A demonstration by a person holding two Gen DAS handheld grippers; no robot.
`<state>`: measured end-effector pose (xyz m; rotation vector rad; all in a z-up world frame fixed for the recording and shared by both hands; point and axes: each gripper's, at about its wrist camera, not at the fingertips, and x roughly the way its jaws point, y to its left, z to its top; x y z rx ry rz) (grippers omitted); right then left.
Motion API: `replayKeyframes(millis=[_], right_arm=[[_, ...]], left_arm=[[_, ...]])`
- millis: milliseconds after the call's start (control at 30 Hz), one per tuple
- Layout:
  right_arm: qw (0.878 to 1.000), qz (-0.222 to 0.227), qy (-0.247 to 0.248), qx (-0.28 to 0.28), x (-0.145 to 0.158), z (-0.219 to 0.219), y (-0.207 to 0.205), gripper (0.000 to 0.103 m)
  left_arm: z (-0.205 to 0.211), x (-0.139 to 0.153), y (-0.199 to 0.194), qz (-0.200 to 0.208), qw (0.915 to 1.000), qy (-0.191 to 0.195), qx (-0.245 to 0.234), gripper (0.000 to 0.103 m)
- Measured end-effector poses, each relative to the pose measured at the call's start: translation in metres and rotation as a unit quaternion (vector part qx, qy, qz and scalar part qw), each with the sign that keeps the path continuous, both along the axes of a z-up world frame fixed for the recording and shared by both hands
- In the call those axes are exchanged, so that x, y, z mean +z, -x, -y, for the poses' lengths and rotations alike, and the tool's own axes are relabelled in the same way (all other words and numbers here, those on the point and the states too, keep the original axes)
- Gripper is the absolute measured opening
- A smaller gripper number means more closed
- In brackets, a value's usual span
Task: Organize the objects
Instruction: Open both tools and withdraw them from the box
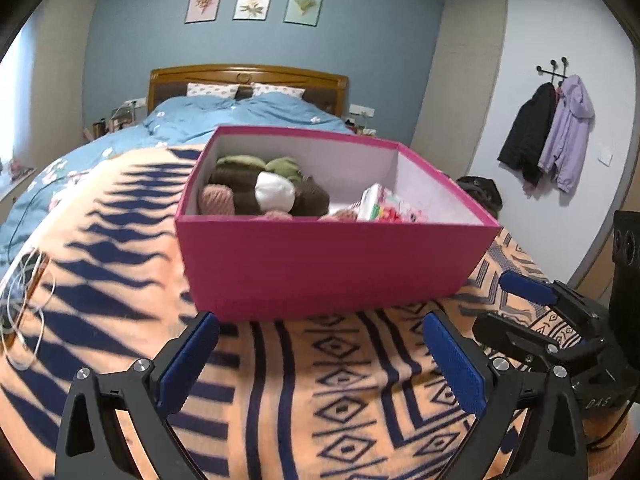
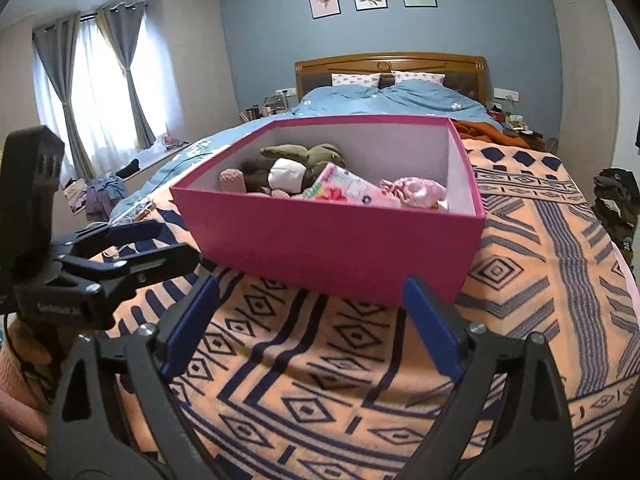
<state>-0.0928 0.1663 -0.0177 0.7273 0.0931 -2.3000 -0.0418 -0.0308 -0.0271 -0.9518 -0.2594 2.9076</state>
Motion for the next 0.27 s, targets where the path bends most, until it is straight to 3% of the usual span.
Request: replayKeyframes(millis=[267], right_arm=[[1.000,0.015,-0.008,-0.003,-0.0116,0.0009,-0.0065,0.094]], left_arm=[[0.0014,-0.0099,-0.0059,0.014,0.9991,0.016,0.036,0.103]])
